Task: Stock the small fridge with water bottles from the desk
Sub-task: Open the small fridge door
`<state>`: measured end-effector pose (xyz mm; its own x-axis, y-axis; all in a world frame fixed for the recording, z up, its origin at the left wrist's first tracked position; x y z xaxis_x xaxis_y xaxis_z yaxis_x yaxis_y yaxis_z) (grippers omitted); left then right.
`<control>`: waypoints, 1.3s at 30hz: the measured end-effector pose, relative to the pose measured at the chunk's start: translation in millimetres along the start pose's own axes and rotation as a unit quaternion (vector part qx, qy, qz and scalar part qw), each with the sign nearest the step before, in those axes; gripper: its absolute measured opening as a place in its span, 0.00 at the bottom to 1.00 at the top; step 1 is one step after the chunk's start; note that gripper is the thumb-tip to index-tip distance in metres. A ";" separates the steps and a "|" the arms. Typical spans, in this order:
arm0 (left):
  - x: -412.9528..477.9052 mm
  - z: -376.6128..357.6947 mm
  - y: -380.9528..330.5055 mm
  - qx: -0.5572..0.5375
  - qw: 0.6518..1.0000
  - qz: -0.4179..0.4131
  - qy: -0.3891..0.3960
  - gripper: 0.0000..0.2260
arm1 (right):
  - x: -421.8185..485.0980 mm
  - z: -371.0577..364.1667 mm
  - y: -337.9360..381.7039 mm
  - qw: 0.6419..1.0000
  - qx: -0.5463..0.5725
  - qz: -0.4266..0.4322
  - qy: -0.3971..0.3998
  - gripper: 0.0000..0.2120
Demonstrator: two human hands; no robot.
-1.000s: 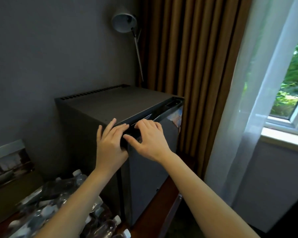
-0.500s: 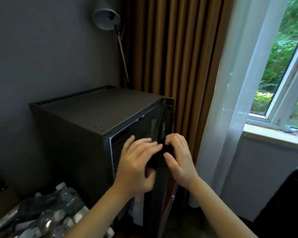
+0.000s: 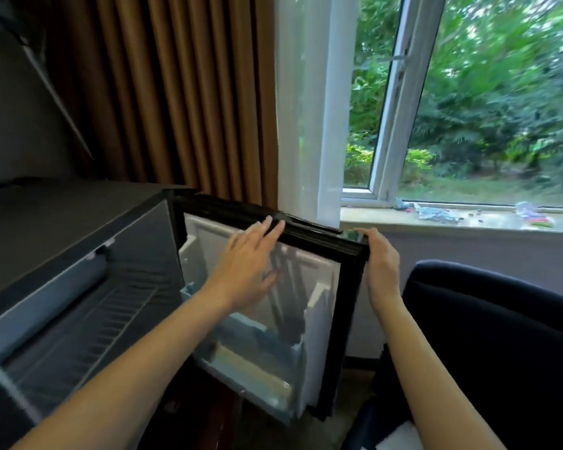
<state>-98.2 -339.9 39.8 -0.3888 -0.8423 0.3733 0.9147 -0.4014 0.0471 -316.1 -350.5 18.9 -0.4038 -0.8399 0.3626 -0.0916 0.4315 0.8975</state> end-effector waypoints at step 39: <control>151.4 -89.0 65.4 0.149 0.970 0.188 -0.036 0.34 | 147.7 -85.7 -176.1 0.977 -0.209 -0.023 0.042 0.27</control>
<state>-107.0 -525.7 17.0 -0.0224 -0.8769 0.4801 0.9857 0.0609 0.1574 -281.6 -578.7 -64.0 -0.3298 -0.8869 0.3234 0.2785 0.2360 0.9310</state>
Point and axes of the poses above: each hand's wrist, its own x-axis towards the middle knuckle, its own z-axis out of the back of the hand, y = z × x, the point moved 6 cm from there along x, towards the middle knuckle, and after that the axes turned 9 degrees about x, right-handed, at the moved point
